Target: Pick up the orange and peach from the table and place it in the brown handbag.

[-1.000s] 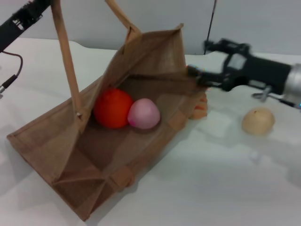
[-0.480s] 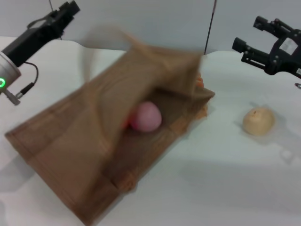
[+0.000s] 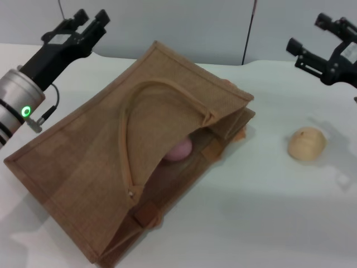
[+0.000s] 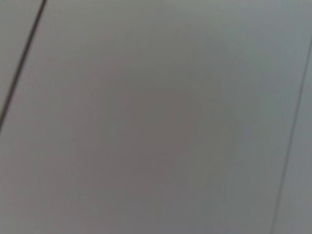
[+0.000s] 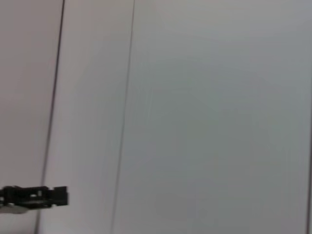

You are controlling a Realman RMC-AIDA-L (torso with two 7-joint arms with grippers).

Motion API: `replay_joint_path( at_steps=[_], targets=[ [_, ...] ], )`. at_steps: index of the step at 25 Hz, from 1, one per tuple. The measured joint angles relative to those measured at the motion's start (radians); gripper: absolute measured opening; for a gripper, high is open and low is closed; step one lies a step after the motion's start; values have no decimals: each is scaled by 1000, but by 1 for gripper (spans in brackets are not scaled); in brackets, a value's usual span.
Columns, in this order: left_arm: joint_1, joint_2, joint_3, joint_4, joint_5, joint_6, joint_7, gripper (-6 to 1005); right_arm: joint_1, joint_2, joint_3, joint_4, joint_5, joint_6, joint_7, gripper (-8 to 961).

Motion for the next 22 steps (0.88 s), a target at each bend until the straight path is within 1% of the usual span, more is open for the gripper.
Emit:
replay_joint_path(
  at_steps=[2,5,7,11,14,15,16,20,22],
  targets=[
    [9,0,0,-35,-51,1,80,534,-4,18,44,10,0,-2,-66,845],
    [23,-1,0,-86,-121,5,200,574,-8,34,112,34,0,-5,-142,845],
    [28,-2,0,-130,-170,12,296,601,-9,36,166,62,0,-13,-170,844],
    [32,-6,1,-200,-271,17,470,617,-8,37,273,114,0,-27,-228,844],
    [34,-8,1,-240,-356,27,551,617,-3,37,356,163,0,-29,-320,843],
    [34,-8,1,-240,-356,27,551,617,-2,37,381,178,0,-30,-347,843],
    [33,-8,1,-248,-386,42,563,617,-1,38,414,195,0,-31,-375,843],
    [28,-9,1,-263,-462,91,576,617,0,39,575,269,1,-54,-476,842],
    [29,-9,1,-265,-469,93,576,617,-1,39,647,299,2,-72,-509,842]
  ],
)
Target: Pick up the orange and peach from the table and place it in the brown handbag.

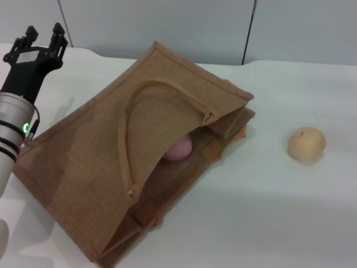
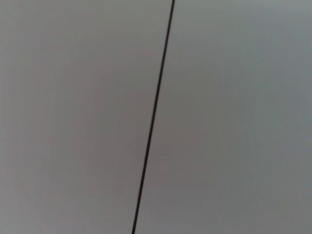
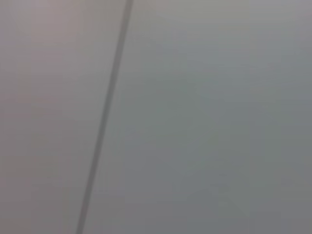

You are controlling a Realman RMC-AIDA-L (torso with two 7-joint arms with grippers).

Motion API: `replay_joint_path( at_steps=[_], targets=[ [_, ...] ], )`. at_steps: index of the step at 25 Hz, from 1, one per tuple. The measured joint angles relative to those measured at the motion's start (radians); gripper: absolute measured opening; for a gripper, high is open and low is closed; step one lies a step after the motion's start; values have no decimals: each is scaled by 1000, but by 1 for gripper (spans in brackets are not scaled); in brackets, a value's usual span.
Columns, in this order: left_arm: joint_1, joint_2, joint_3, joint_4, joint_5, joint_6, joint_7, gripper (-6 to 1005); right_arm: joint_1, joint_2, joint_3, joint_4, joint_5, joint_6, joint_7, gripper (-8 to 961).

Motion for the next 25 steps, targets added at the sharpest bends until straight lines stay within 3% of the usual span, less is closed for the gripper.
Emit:
replay_joint_path(
  at_steps=[3,25],
  targets=[
    [3,0,0,-1,-4,1,0,617,-4,0,43,20,0,-14,-16,841],
    [-2,2,0,-2,-6,12,-7,617,0,0,40,25,-8,-25,-13,841]
  ],
)
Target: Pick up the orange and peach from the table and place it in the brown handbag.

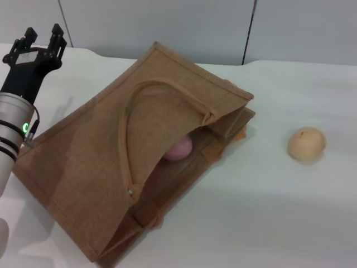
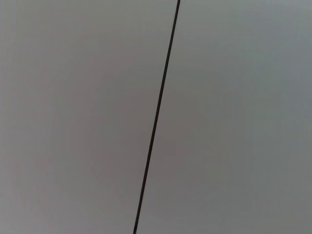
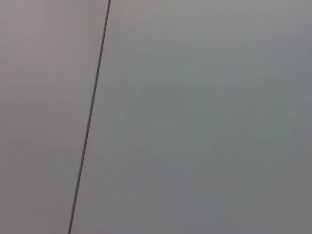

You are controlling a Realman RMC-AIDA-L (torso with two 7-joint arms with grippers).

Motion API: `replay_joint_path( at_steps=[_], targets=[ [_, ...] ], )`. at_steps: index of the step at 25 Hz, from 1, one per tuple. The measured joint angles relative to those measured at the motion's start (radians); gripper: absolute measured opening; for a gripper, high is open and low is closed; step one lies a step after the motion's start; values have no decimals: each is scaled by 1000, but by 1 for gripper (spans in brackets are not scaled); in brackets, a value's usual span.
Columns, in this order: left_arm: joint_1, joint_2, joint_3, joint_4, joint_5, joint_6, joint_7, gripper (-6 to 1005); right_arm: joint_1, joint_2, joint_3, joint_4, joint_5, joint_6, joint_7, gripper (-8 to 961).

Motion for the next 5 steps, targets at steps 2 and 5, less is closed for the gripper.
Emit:
replay_joint_path(
  at_steps=[2,5],
  targets=[
    [0,0,0,0,0,1,-1,617,0,0,0,0,0,0,0,841],
    [0,1,2,0,0,1,-1,617,0,0,1,0,0,0,1,841]
  ],
)
